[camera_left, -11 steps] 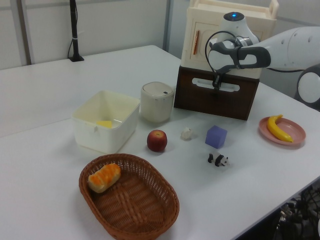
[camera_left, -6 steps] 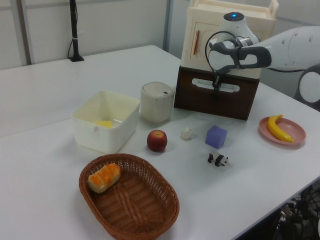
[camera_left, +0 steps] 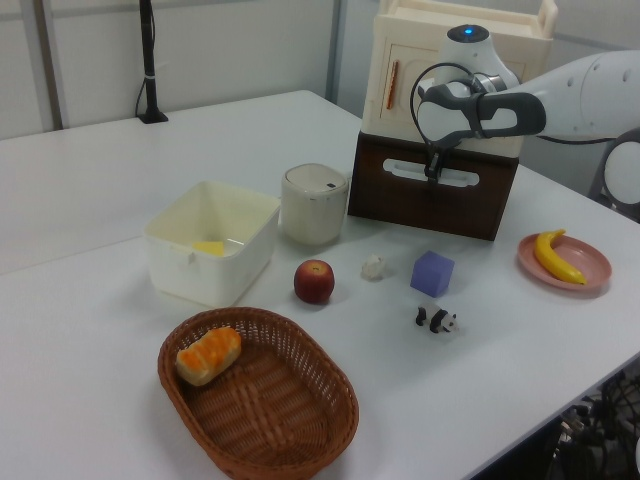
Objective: Slide open the drawer
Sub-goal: 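Pull the drawer handle outward from the cabinet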
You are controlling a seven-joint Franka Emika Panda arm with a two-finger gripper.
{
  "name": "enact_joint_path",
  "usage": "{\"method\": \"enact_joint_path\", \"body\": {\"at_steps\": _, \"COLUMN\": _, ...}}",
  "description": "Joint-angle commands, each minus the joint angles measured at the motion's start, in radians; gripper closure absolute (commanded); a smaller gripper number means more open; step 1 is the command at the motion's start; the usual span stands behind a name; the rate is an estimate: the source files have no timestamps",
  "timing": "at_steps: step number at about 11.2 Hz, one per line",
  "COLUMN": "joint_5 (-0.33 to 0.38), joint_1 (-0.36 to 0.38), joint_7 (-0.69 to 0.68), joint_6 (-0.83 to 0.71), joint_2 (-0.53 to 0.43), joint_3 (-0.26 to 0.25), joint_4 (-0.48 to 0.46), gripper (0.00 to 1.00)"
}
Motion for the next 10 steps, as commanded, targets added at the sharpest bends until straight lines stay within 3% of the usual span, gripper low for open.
{"method": "enact_joint_path", "body": {"at_steps": 1, "joint_5": -0.005, "joint_1": 0.007, "joint_7": 0.036, "joint_6": 0.008, "joint_2": -0.07, "joint_3": 0.022, "joint_4": -0.085, "gripper": 1.0}}
{"method": "enact_joint_path", "body": {"at_steps": 10, "joint_5": -0.003, "joint_1": 0.033, "joint_7": 0.036, "joint_6": -0.064, "joint_2": -0.104, "joint_3": 0.028, "joint_4": -0.11, "gripper": 1.0}}
